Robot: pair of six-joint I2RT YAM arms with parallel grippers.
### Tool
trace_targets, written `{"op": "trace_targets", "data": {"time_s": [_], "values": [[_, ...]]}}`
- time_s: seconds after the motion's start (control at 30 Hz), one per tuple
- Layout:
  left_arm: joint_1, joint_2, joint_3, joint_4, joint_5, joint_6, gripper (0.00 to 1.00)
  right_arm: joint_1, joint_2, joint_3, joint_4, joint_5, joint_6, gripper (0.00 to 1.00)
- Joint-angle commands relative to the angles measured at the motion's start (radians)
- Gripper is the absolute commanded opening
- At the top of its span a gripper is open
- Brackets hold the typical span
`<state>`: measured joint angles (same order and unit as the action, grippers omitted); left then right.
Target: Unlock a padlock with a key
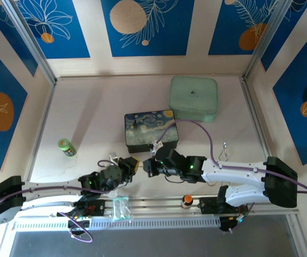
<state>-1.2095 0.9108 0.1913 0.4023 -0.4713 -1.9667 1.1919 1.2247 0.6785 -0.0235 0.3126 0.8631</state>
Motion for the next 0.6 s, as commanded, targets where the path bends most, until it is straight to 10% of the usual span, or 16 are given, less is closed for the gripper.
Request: {"op": "trace_targets", "data": {"time_s": [0.0,0.17,0.33,0.5,0.57], "values": [[-0.005,-0.014,0.004,-0.029,0.001,-0.009,0.1,0.014,-0.018,0.033,-0.016,0.038,0.005,0.0],[-0.005,-0.014,-0.003,-0.017,-0.009,0.025,0.0,0.005,-0.02,0.029,-0.011,0.018,0.003,0.04],[0.033,-0.079,0.02,-0.053,-0.016,0.388,0.0,-0.104,-0.108,-0.018,-0.03,-0.103,-0.086,0.64],[0.186,-0.139,0.073,-0.108,0.229,0.717,0.0,-0.241,-0.293,-0.118,-0.017,-0.17,-0.179,0.99],[0.259,-0.128,0.113,-0.084,0.405,0.881,0.0,-0.271,-0.335,-0.169,0.014,-0.159,-0.181,0.99]]}}
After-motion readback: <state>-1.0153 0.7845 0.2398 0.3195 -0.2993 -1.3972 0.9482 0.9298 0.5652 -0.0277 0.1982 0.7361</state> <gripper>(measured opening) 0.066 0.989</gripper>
